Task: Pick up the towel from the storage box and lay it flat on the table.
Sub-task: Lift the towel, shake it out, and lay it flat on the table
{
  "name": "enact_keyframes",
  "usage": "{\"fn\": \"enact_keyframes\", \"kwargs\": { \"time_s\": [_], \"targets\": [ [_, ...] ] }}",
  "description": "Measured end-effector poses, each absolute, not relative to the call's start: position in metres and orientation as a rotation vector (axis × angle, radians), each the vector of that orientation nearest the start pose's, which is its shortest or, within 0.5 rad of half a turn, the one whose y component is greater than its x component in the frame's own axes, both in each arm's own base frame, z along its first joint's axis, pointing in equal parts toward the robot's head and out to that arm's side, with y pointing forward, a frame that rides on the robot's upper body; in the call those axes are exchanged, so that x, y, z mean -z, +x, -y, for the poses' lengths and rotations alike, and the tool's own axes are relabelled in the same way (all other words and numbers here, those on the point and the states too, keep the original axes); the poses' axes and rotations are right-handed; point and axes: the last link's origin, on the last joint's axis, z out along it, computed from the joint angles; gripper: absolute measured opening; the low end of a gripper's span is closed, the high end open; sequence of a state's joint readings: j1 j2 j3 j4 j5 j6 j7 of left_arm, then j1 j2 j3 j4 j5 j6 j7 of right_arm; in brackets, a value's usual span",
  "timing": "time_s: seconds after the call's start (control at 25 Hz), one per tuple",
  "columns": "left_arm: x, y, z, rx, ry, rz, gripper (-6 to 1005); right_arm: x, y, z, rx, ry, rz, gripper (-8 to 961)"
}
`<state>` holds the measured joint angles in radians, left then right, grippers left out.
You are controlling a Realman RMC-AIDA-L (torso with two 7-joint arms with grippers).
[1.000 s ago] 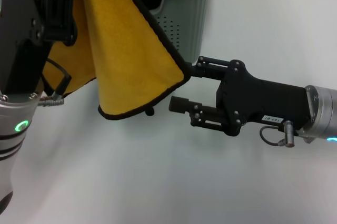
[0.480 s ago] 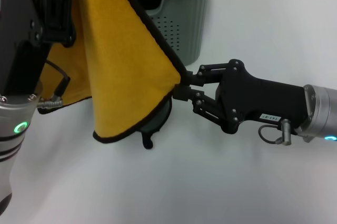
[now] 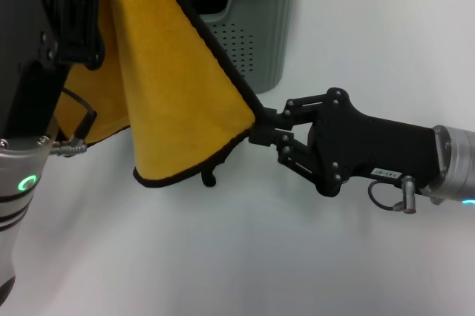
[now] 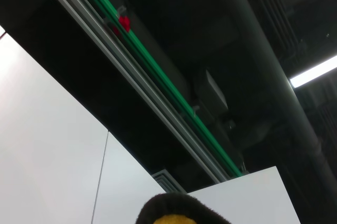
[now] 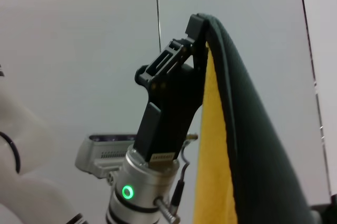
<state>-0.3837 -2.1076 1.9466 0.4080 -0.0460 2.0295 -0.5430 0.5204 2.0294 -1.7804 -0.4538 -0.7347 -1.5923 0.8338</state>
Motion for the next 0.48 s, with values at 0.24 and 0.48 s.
{"fn": "enact_keyframes", "kwargs": {
  "time_s": [0.24,0.48],
  "targets": [
    [-0.015,-0.183,-0.251,1.948,-1.682,-0.089,18,0.049,0.177,-0.289,-1.44,-2.622,-0.035,117],
    [-0.011,-0.195,-0.249,1.894,-1.721,-0.037,19,0.033,0.177,-0.297,-1.47,-2.533,-0.017,5]
  ]
}}
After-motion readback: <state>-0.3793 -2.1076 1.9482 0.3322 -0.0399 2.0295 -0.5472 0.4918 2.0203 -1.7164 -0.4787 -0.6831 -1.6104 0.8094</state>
